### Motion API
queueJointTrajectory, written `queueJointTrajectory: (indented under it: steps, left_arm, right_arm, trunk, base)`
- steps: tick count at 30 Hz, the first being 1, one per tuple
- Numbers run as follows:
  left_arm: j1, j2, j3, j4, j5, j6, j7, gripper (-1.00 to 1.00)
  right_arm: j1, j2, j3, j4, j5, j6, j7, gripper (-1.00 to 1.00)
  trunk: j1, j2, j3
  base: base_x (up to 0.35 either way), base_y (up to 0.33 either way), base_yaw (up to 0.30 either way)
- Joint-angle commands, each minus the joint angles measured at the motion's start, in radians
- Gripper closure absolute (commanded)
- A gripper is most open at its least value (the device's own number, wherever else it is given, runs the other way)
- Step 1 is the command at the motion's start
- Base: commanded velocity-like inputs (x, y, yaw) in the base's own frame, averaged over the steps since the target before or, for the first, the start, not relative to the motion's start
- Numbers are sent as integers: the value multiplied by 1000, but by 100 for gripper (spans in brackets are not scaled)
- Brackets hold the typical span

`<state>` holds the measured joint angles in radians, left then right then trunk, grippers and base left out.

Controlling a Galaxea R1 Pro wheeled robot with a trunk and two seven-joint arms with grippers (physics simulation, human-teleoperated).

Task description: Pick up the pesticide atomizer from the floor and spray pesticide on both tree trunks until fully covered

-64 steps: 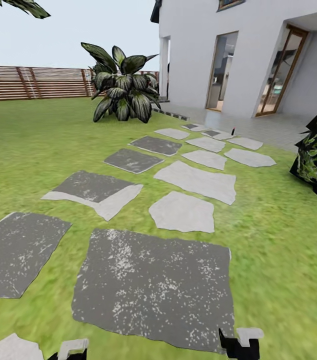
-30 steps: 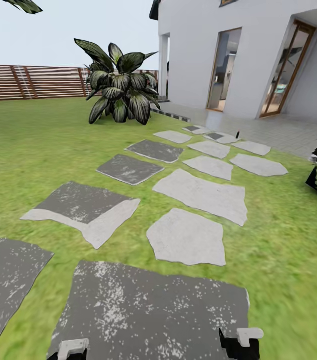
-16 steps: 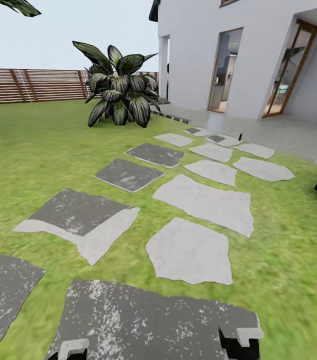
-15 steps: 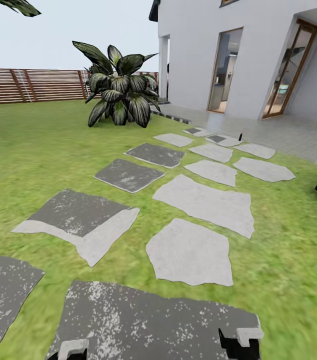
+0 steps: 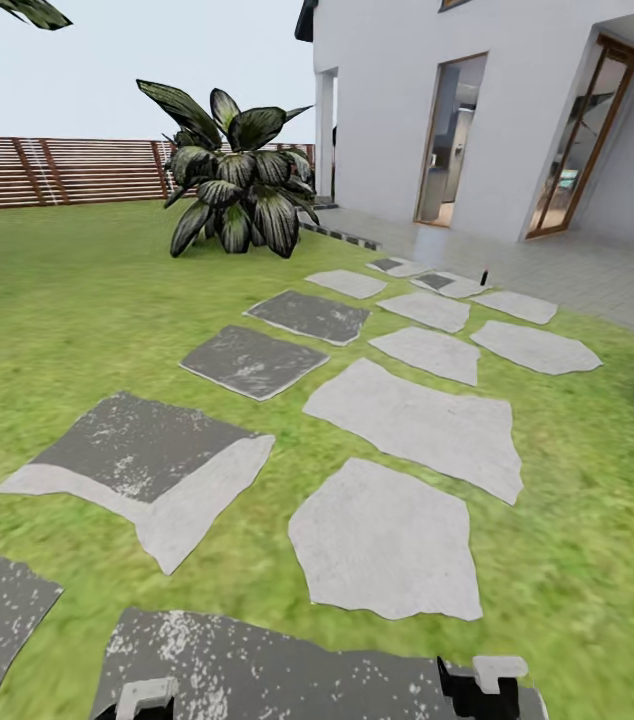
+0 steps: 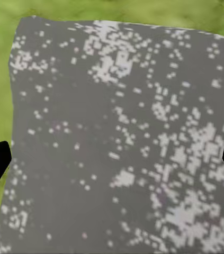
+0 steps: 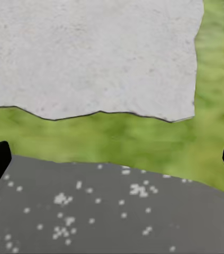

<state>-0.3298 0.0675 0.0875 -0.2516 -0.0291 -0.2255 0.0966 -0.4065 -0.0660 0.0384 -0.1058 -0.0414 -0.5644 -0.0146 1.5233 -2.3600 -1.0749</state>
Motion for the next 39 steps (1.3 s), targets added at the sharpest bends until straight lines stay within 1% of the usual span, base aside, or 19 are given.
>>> queueJointTrajectory:
  steps: [1,10,39]
  left_arm:
    - [0,0,0,0,0,0,0,-100]
    - [0,0,0,0,0,0,0,-100]
    - [0,0,1,0,1,0,0,-100]
  right_arm:
    - [0,0,0,0,0,0,0,-100]
    - [0,1,0,0,0,0,-1,-100]
    - [0,2,0,0,0,0,-1,-100]
  trunk:
    - [0,0,0]
    - [0,0,0]
    - [0,0,0]
  base:
    - [340,0,-151]
    - [340,0,-196]
    - [340,0,-5]
